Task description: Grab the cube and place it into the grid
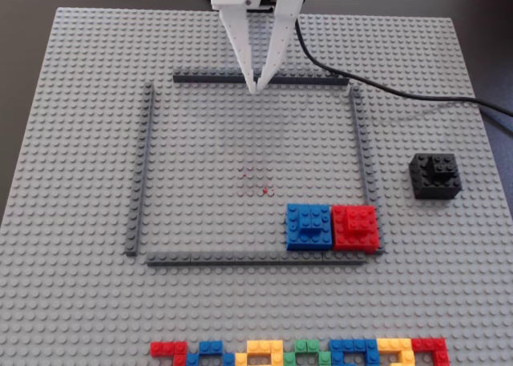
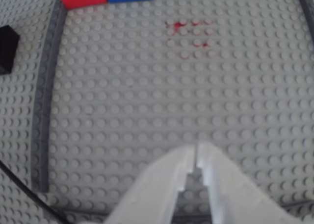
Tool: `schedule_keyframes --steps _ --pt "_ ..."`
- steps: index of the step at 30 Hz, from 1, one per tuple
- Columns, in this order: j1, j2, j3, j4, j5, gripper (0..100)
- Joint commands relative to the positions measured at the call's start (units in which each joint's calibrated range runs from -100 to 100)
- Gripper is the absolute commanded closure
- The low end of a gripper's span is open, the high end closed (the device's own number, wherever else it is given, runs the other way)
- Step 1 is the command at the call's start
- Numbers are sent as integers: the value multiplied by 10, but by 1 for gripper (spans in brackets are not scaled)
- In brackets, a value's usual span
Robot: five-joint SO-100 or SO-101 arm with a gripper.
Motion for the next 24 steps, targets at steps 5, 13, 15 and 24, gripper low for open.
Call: schedule_keyframes --steps 5,13,15,24 --pt "13 -20 5 35 -18 100" --pt "13 -20 5 35 -17 100" --pt "12 -20 5 32 -18 100" --pt "-7 -20 2 21 -25 100"
